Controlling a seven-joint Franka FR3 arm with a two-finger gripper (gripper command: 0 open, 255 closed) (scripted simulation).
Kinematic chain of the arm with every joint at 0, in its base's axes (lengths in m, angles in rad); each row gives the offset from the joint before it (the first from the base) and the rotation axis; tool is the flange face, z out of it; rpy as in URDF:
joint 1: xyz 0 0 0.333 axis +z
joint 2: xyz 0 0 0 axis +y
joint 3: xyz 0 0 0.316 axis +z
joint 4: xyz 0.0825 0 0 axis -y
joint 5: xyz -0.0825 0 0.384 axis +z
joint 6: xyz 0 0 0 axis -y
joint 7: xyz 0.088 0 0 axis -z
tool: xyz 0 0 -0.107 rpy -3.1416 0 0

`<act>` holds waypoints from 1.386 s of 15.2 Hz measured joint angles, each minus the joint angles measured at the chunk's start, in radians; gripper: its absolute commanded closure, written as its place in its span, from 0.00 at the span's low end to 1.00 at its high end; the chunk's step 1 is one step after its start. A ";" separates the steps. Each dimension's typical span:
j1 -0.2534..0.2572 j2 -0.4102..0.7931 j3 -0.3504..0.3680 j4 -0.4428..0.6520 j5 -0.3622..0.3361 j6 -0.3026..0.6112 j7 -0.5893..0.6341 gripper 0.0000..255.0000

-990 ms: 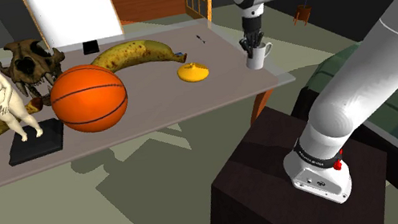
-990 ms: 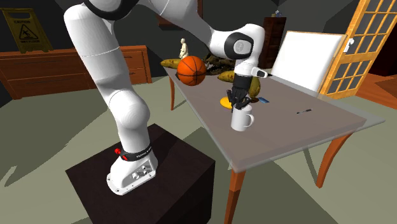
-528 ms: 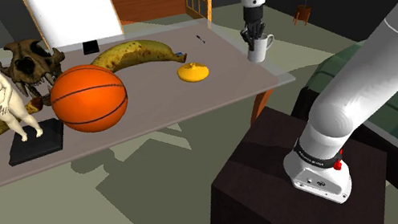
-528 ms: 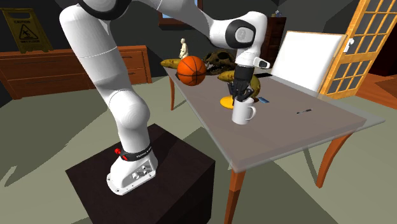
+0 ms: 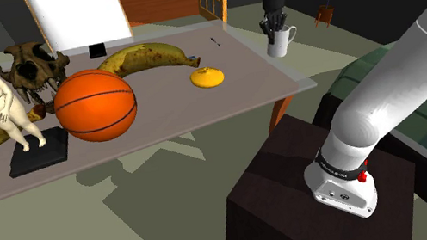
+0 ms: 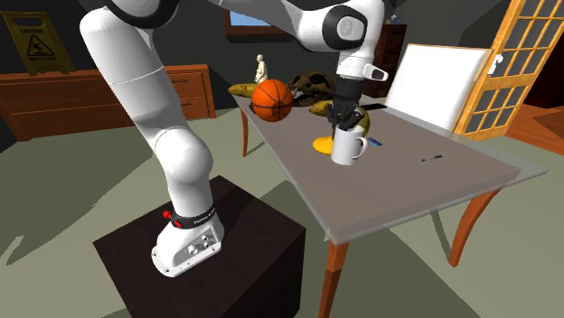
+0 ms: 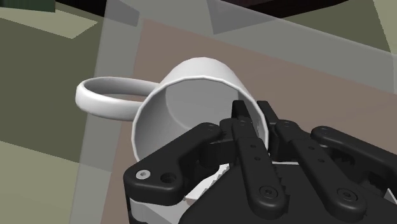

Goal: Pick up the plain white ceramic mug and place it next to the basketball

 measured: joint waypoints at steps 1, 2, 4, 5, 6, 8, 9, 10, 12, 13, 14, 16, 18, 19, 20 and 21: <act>0.000 0.000 0.001 0.010 0.001 -0.010 -0.001 1.00; 0.002 -0.003 0.003 0.024 0.001 -0.027 0.001 1.00; 0.002 -0.010 0.005 0.043 0.000 -0.053 0.000 1.00; 0.002 -0.013 0.007 0.055 0.000 -0.067 0.000 1.00; 0.003 -0.013 0.008 0.067 0.001 -0.081 0.000 1.00; 0.003 -0.017 0.009 0.091 0.001 -0.108 -0.002 1.00; 0.004 -0.017 0.010 0.105 0.001 -0.122 -0.002 1.00; 0.004 -0.019 0.011 0.114 0.001 -0.133 -0.003 1.00; 0.006 -0.019 0.014 0.140 0.003 -0.159 -0.003 1.00; 0.006 -0.016 0.014 0.160 0.004 -0.176 -0.005 1.00; 0.006 -0.016 0.014 0.173 0.004 -0.189 -0.007 1.00; 0.005 -0.018 0.014 0.199 0.003 -0.216 -0.012 1.00; 0.006 -0.013 0.014 0.230 0.005 -0.242 -0.015 1.00; 0.008 -0.010 0.017 0.243 0.007 -0.253 -0.013 1.00; 0.008 -0.009 0.017 0.258 0.007 -0.267 -0.014 1.00; 0.008 -0.003 0.016 0.276 0.009 -0.279 -0.018 1.00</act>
